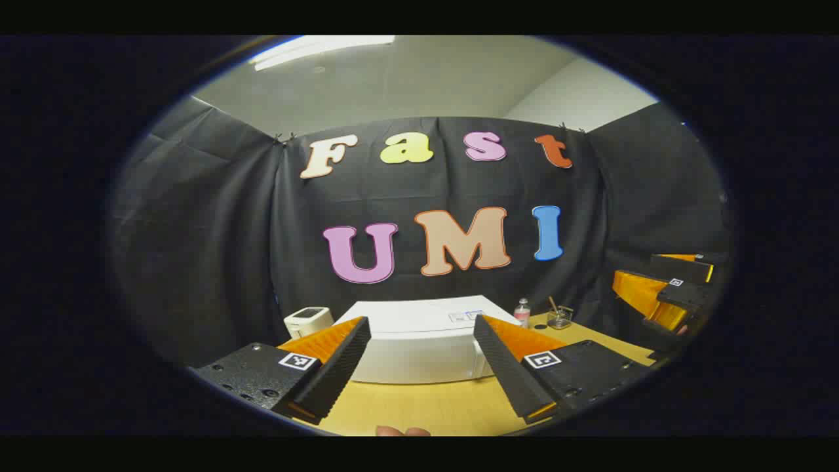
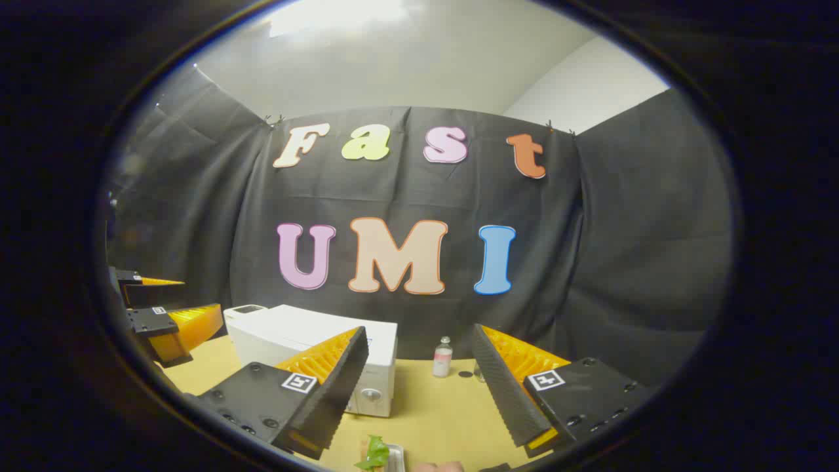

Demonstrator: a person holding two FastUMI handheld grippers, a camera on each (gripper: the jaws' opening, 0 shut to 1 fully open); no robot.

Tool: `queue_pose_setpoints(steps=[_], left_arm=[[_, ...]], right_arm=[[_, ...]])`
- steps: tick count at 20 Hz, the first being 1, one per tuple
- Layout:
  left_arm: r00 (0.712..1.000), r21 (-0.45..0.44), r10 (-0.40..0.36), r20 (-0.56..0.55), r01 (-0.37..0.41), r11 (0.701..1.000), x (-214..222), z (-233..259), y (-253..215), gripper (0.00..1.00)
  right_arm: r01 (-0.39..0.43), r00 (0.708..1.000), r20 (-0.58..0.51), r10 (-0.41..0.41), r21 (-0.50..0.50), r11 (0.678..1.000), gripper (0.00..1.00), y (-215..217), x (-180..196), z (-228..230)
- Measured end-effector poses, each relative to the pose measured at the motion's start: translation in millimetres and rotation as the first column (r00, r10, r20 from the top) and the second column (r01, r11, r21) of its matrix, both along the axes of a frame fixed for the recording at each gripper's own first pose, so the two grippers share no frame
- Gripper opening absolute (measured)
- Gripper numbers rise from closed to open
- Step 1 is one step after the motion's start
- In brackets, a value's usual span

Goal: Open the microwave oven with the left hand, put the food in, and close the microwave oven.

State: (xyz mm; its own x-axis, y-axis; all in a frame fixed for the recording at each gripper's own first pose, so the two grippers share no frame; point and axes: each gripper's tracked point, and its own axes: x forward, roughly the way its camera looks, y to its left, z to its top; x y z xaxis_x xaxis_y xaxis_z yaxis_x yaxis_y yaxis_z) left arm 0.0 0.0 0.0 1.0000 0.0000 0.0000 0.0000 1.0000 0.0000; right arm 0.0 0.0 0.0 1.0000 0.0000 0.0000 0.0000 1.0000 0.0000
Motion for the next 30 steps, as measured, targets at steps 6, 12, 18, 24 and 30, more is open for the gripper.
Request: queue_pose_setpoints(steps=[6,12,18,24,30], left_arm=[[1.0,-0.001,-0.005,-0.005,0.005,1.0,7,-4,-6,0.99],[1.0,0.003,0.008,-0.02,-0.008,1.0,9,-10,-2,0.99],[1.0,-0.016,-0.013,-0.019,0.012,1.0,9,-14,-9,0.99],[1.0,-0.006,-0.023,-0.003,0.023,1.0,11,-13,-13,0.99],[0.998,0.025,-0.068,-0.003,0.068,0.997,25,-35,-28,0.99]], right_arm=[[0.006,1.0,0.011,-0.006,-0.032,0.999,0.96,-9,-4,2],[-0.02,1.0,0.003,0.02,-0.022,1.0,0.96,-1,4,0],[-0.025,1.0,0.008,0.025,-0.017,1.0,0.96,-2,6,0],[-0.035,0.999,0.019,0.035,-0.022,0.999,0.96,-3,7,0],[-0.032,0.999,0.006,0.032,-0.006,0.999,0.97,-10,5,-6]])
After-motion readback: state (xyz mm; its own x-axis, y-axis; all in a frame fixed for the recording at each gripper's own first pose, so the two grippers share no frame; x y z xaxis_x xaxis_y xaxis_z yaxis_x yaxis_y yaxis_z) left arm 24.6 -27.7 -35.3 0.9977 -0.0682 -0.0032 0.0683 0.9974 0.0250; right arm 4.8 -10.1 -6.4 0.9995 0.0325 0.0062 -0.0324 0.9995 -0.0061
